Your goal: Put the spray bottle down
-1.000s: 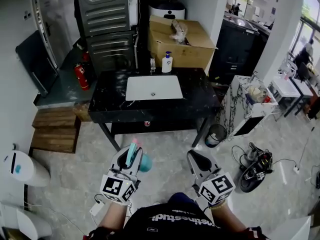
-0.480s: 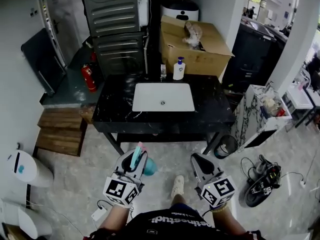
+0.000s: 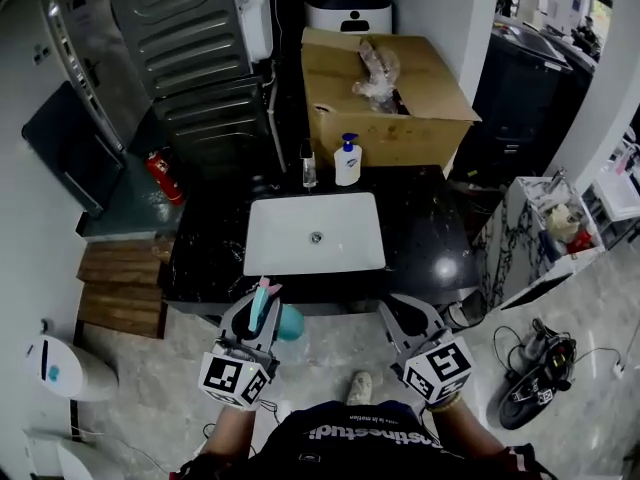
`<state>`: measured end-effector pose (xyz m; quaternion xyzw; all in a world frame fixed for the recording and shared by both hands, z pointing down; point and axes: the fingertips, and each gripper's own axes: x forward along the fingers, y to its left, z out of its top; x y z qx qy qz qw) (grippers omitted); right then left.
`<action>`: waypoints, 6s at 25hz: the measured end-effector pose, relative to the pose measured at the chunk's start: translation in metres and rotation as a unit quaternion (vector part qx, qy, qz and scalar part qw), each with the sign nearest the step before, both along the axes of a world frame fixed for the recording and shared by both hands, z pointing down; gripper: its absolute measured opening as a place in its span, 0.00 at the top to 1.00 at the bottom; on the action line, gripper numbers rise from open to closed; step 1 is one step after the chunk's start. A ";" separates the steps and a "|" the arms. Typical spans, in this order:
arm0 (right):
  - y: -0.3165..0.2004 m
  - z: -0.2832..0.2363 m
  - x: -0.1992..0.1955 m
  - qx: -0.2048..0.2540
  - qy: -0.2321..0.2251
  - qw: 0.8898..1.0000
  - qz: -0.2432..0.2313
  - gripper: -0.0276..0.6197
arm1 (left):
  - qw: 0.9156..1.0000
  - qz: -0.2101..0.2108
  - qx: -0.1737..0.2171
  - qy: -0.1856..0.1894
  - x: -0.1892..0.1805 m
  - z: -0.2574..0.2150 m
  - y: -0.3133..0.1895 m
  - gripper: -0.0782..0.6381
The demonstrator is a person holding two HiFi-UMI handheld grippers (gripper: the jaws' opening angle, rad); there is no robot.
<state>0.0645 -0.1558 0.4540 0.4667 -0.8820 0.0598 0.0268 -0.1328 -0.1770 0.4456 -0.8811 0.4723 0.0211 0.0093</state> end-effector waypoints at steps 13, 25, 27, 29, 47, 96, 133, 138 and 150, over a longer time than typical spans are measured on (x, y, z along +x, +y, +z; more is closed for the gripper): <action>-0.119 0.004 0.025 -0.029 0.005 0.999 0.032 0.88 | 1.000 0.024 -0.017 -0.003 0.021 0.004 -0.117 0.75; -0.138 -0.012 0.022 -0.008 0.018 0.996 0.085 0.88 | 0.992 0.125 0.005 0.009 0.062 -0.003 -0.166 0.75; -0.136 -0.012 0.031 -0.008 0.016 0.995 0.103 0.88 | 0.990 0.143 0.008 0.007 0.077 -0.005 -0.168 0.75; -0.133 -0.013 0.041 -0.008 0.013 0.992 0.122 0.88 | 0.987 0.162 0.007 0.006 0.092 -0.005 -0.170 0.75; -0.046 -0.015 0.150 -0.010 0.014 0.956 0.294 0.88 | 0.942 0.333 -0.037 0.003 0.268 0.044 -0.150 0.75; 0.006 0.004 0.194 -0.029 -0.009 0.941 0.338 0.88 | 0.930 0.355 -0.041 -0.082 0.396 0.125 -0.156 0.74; -0.015 -0.012 0.204 -0.013 -0.006 0.944 0.330 0.88 | 0.938 0.344 0.003 0.042 0.292 -0.021 -0.121 0.87; -0.018 -0.011 0.208 -0.016 -0.005 0.945 0.327 0.88 | 0.941 0.336 -0.003 0.046 0.278 -0.023 -0.121 0.87; -0.061 -0.022 0.184 -0.009 0.000 0.964 0.267 0.88 | 0.976 0.212 -0.001 0.047 0.159 -0.034 -0.159 0.87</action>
